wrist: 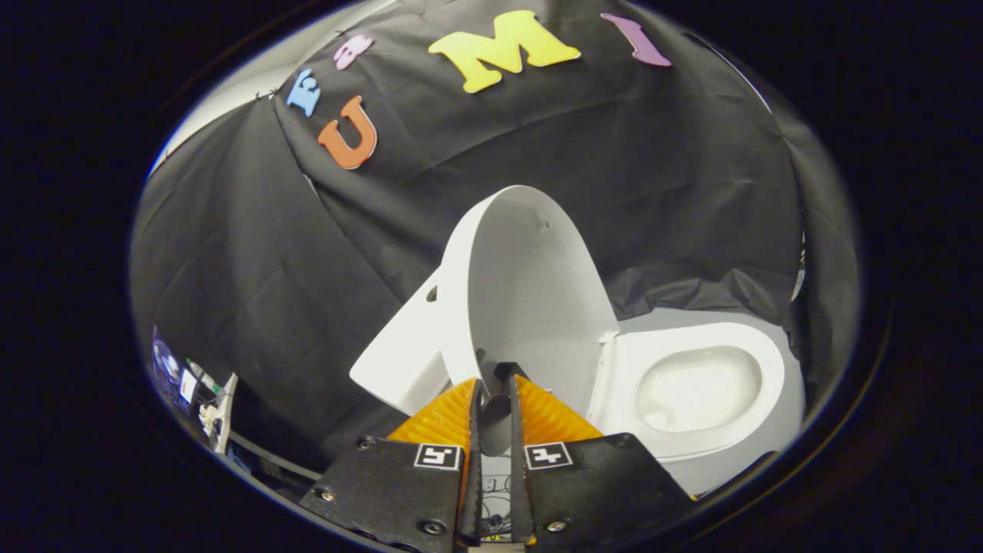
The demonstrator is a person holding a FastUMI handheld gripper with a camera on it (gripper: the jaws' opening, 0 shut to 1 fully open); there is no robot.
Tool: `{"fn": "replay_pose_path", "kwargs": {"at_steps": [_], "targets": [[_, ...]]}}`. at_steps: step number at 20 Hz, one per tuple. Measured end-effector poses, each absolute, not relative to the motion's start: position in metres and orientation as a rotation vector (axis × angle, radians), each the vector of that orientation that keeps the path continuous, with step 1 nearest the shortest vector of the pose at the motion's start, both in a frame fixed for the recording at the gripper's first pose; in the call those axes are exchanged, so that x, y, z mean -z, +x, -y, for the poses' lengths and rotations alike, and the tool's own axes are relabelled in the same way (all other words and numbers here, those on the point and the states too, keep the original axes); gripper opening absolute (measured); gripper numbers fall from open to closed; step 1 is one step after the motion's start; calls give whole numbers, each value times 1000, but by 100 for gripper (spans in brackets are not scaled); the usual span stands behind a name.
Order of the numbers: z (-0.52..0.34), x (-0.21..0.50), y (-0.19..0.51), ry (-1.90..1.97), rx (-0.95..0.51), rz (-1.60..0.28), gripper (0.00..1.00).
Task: Open the toilet lid.
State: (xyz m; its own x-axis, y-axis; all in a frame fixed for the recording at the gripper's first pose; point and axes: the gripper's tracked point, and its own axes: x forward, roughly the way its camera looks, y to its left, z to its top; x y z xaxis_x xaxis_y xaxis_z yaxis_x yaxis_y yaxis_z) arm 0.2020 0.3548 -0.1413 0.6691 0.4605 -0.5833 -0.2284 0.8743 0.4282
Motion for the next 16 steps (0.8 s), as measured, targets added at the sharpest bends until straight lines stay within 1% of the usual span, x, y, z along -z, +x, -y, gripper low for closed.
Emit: {"fn": "replay_pose_path", "kwargs": {"at_steps": [5,15,16], "targets": [[-386,144,207,258,-393,-749,17],[-400,146,209,145,-370,-727,17],[-401,146,208,132,-374,-728,19]]}}
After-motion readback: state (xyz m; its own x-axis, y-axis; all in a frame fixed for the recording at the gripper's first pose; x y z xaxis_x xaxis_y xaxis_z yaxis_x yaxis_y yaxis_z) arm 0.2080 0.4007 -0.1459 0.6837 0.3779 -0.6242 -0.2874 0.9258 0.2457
